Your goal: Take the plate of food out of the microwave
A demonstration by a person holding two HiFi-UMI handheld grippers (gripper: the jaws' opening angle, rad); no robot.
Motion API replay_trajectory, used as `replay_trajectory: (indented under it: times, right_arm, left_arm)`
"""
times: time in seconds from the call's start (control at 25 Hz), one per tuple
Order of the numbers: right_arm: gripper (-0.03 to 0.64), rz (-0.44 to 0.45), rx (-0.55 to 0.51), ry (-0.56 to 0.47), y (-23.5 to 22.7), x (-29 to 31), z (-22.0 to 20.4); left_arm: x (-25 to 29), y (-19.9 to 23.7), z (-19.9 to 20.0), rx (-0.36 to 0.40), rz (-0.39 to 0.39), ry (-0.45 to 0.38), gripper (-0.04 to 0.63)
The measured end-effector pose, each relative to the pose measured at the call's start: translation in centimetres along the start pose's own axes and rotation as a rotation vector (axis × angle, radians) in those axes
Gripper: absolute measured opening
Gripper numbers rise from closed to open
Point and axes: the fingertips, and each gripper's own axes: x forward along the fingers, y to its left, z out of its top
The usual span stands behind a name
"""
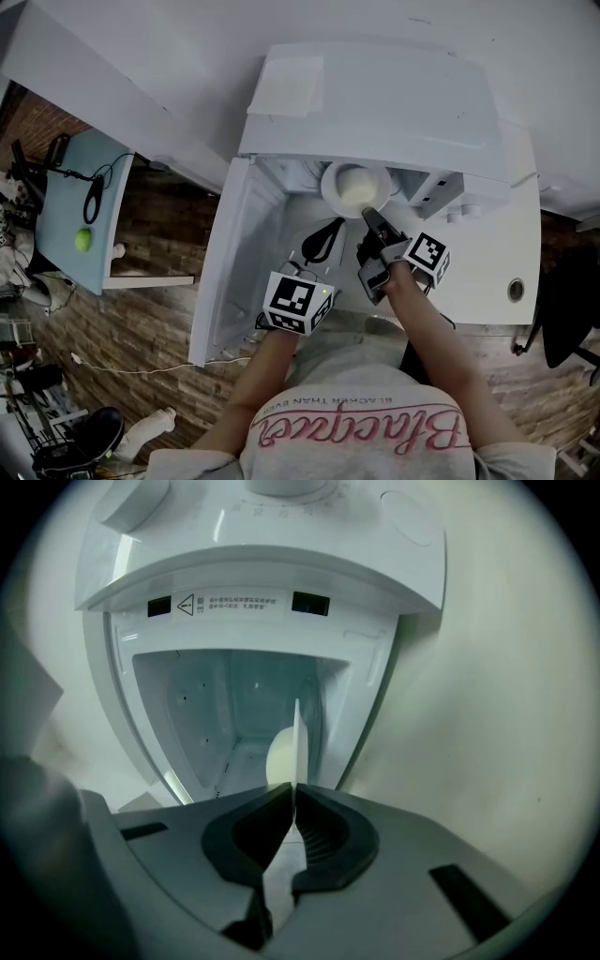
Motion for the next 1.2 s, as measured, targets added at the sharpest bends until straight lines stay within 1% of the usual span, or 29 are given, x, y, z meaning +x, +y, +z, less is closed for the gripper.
replay_trajectory:
  times: [0.2, 0.4, 0.56, 0.72, 0.88, 1.08, 1.2]
  right_arm:
    - [0.02, 0.027, 0.008, 0.001, 0.3, -0.9, -0.3]
    - [0.02, 0.035, -0.01, 0.006, 0.6, -2.0, -0.6]
    - [0.02, 0.048, -0.003, 0.017, 0.8, -2.7, -1.1]
    - [0.02, 0.06, -0.029, 0.022, 1.0, -3.3, -1.5]
    - [0.02, 0.082, -0.03, 0.021, 1.8, -3.7, -2.1]
    - [0.021, 0.092, -0.048, 0.005, 2.4, -4.1, -2.4]
    - [0.021, 0.107, -0.036, -0.015, 2.8, -4.2, -2.5]
  left_arm:
    - [-0.5, -0.7, -0.2, 0.008, 0.009, -0.002, 0.006]
    - [-1.4, -1.5, -0.4, 0.005, 0.018, -0.008, 0.006]
    - [-2.1, -2.2, -0.4, 0.005, 0.032, -0.022, 0.006]
    - [-2.9, -2.5, -0.5, 0.002, 0.043, -0.035, 0.006]
    - [-3.7, -2.3, -0.4, -0.008, 0.052, -0.05, 0.006]
    - [-4.5, -2.2, -0.3, -0.015, 0.043, -0.058, 0.006]
    - [-4.9, -2.2, -0.1, -0.014, 0.026, -0.06, 0.006]
